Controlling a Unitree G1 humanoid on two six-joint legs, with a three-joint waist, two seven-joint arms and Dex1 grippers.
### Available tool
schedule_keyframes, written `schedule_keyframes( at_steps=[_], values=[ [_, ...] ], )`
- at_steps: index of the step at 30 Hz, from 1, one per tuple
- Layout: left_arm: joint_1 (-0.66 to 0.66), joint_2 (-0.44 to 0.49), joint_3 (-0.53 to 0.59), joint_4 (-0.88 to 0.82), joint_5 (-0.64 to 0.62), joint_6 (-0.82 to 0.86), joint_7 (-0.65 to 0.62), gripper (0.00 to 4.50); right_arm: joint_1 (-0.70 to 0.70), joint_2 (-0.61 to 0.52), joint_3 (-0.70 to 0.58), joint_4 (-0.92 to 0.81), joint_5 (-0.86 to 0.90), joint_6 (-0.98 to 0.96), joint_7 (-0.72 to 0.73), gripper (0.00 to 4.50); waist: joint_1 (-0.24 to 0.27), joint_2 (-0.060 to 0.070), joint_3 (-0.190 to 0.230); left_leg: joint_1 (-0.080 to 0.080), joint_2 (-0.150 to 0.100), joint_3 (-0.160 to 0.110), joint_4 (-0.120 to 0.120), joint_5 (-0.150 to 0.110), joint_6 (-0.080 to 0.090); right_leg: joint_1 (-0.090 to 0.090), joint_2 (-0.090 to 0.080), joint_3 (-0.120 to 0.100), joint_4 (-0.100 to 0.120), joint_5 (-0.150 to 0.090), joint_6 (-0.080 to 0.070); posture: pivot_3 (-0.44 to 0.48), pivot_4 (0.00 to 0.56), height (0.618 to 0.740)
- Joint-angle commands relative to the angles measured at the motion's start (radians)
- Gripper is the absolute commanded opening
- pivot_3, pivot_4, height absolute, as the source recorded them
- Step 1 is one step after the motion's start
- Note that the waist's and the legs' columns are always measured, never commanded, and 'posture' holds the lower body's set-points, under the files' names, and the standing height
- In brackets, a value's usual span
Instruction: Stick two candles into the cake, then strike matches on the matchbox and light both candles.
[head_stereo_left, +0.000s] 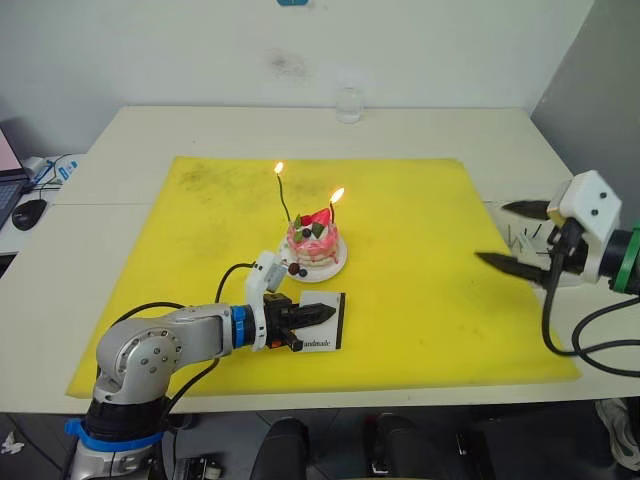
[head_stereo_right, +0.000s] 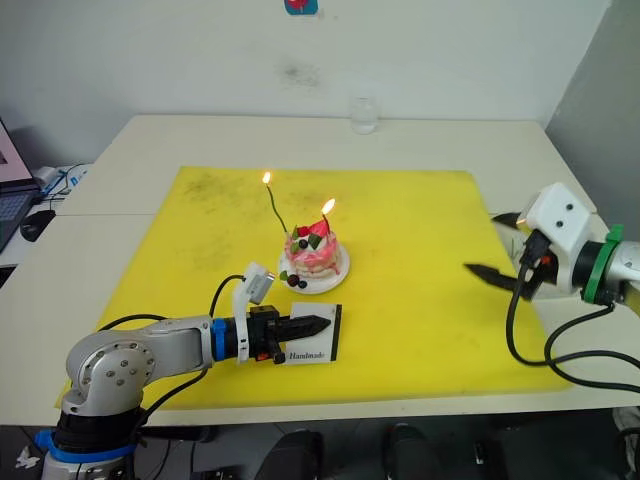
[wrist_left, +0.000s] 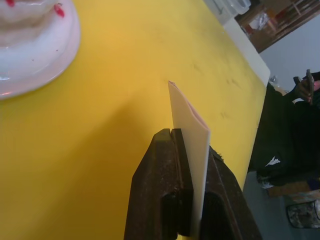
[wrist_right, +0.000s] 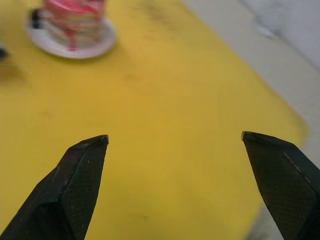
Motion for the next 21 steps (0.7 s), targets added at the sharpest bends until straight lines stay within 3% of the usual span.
schedule_keyframes(
  at_steps=[1, 5, 6, 19, 21],
  values=[
    [-0.009, -0.005, 0.014, 0.007, -0.011, 0.059, 0.055, 0.0, -0.028, -0.025, 0.011, -0.091, 0.11, 0.065, 0.036, 4.47, 0.0, 0.0, 0.0, 0.0, 0.0, 0.0, 0.0, 0.0, 0.0, 0.0, 0.0, 0.0, 0.0, 0.0, 0.0, 0.0, 0.15, 0.74],
    [-0.011, -0.003, -0.019, 0.018, 0.042, 0.052, 0.089, 0.0, -0.046, 0.02, 0.1, -0.179, 0.189, 0.122, 0.0, 4.47, 0.0, 0.0, 0.0, 0.0, 0.001, -0.001, 0.0, 0.0, 0.0, 0.0, 0.0, -0.001, 0.0, 0.0, 0.0, 0.0, 0.15, 0.74],
    [-0.014, 0.0, -0.022, 0.019, 0.048, 0.051, 0.089, 0.6, -0.046, 0.026, 0.116, -0.192, 0.193, 0.126, -0.01, 4.5, 0.001, 0.0, 0.0, 0.0, 0.001, -0.001, -0.001, 0.0, 0.0, 0.0, 0.0, -0.001, 0.0, 0.0, 0.0, 0.0, 0.15, 0.74],
    [-0.061, 0.109, -0.01, 0.01, 0.05, 0.05, -0.017, 4.43, -0.062, 0.036, 0.175, -0.234, 0.221, 0.139, -0.078, 4.5, 0.002, 0.0, 0.0, 0.0, 0.001, -0.001, 0.0, 0.0, 0.0, 0.0, 0.0, -0.002, 0.0, 0.0, 0.0, 0.0, 0.15, 0.74],
    [-0.067, 0.133, -0.007, 0.009, 0.046, 0.051, -0.033, 4.47, -0.06, 0.033, 0.175, -0.234, 0.22, 0.136, -0.078, 4.5, 0.002, 0.0, 0.0, 0.0, 0.001, -0.001, 0.0, 0.0, 0.0, 0.0, 0.0, -0.002, 0.001, 0.0, 0.0, 0.0, 0.15, 0.74]
  ],
)
